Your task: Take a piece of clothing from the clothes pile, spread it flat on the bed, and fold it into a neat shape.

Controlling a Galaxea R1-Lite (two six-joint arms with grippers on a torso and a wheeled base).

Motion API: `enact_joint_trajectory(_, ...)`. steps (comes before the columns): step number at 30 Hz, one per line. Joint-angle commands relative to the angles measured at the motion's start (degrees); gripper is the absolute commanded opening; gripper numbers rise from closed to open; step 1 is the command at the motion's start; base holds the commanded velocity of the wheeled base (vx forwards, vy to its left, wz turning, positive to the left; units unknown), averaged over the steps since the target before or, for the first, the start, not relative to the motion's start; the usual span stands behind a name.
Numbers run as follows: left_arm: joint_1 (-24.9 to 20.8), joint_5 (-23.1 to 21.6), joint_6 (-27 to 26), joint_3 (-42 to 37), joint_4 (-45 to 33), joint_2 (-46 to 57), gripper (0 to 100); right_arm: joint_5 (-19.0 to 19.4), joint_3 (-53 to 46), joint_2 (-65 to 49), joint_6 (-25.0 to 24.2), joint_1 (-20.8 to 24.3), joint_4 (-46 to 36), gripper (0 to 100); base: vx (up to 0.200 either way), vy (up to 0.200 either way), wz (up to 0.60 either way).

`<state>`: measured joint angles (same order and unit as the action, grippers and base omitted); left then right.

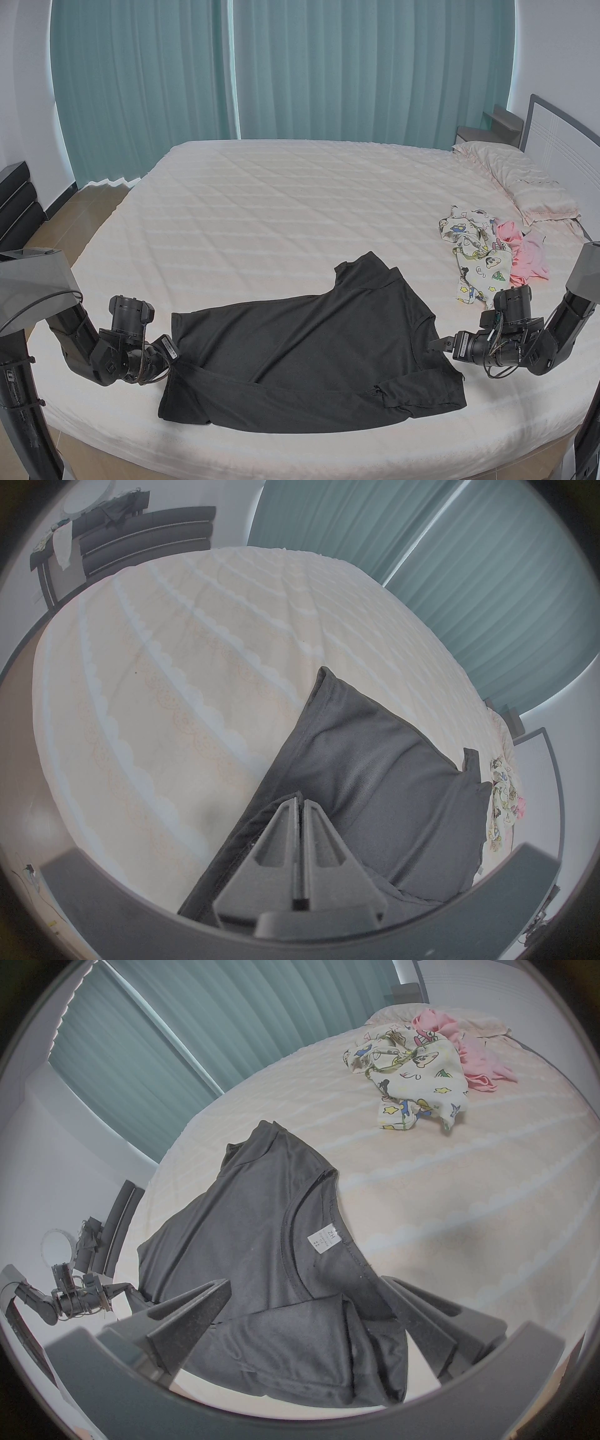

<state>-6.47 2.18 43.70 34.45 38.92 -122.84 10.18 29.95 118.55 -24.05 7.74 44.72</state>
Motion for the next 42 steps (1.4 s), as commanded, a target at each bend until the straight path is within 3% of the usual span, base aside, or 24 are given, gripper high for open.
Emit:
enact_joint_trajectory(1,0.1,-1.0,1.3,0.0,-0.1,0.3,0,1.6,2.1,5.3,1.6,-1.0,0.3,100,0.000,0.000,0.00)
enact_joint_trajectory(7,0.1,-1.1,1.5,0.0,-0.2,-0.1,0,6.6,2.2,7.4,5.8,-1.1,0.7,100,0.000,0.000,0.00)
enact_joint_trajectory(12,0.6,-1.1,1.5,-0.1,-0.3,-0.3,0,6.8,2.5,11.3,12.1,-2.3,3.7,100,0.000,0.000,0.00)
enact_joint_trajectory(32,1.6,-1.2,1.5,-0.1,-0.2,-0.4,0,8.4,2.0,13.8,12.0,-1.5,4.5,100,0.000,0.000,0.00)
enact_joint_trajectory(33,1.6,-1.2,1.5,-0.1,-0.2,-0.4,0,8.4,2.0,13.8,12.0,-1.5,4.5,0,0.000,0.000,0.00)
enact_joint_trajectory(42,1.6,-1.2,1.5,-0.1,-0.2,-0.4,0,8.3,1.7,12.8,11.8,-2.8,4.6,0,0.000,0.000,0.00)
